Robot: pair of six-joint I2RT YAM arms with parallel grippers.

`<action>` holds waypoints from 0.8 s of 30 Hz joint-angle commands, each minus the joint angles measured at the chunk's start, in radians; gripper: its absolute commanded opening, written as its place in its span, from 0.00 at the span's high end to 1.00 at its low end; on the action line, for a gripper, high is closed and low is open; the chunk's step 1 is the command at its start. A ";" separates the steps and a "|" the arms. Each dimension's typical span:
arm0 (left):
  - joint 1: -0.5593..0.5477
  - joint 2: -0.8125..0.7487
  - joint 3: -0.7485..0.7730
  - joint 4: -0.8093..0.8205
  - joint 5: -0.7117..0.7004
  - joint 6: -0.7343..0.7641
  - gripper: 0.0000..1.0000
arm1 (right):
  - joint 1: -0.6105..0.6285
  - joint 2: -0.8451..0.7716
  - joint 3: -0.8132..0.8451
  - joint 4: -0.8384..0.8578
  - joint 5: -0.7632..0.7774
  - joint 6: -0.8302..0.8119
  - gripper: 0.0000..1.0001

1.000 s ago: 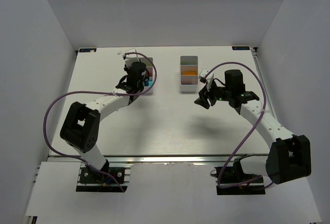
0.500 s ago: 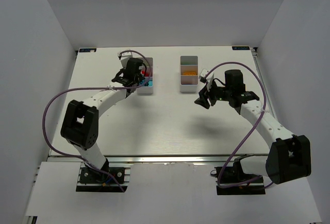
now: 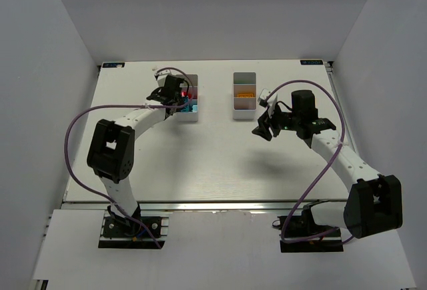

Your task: Sort the legos into containers by color

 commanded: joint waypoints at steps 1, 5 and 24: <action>0.000 -0.012 0.034 -0.011 0.036 -0.012 0.92 | -0.006 -0.003 0.004 0.019 -0.004 0.004 0.40; 0.000 -0.028 0.011 -0.002 0.037 -0.010 0.92 | -0.006 -0.005 -0.002 0.020 -0.005 0.005 0.40; 0.000 -0.153 -0.049 -0.022 0.114 0.003 0.95 | -0.008 -0.005 -0.005 0.022 -0.011 0.007 0.40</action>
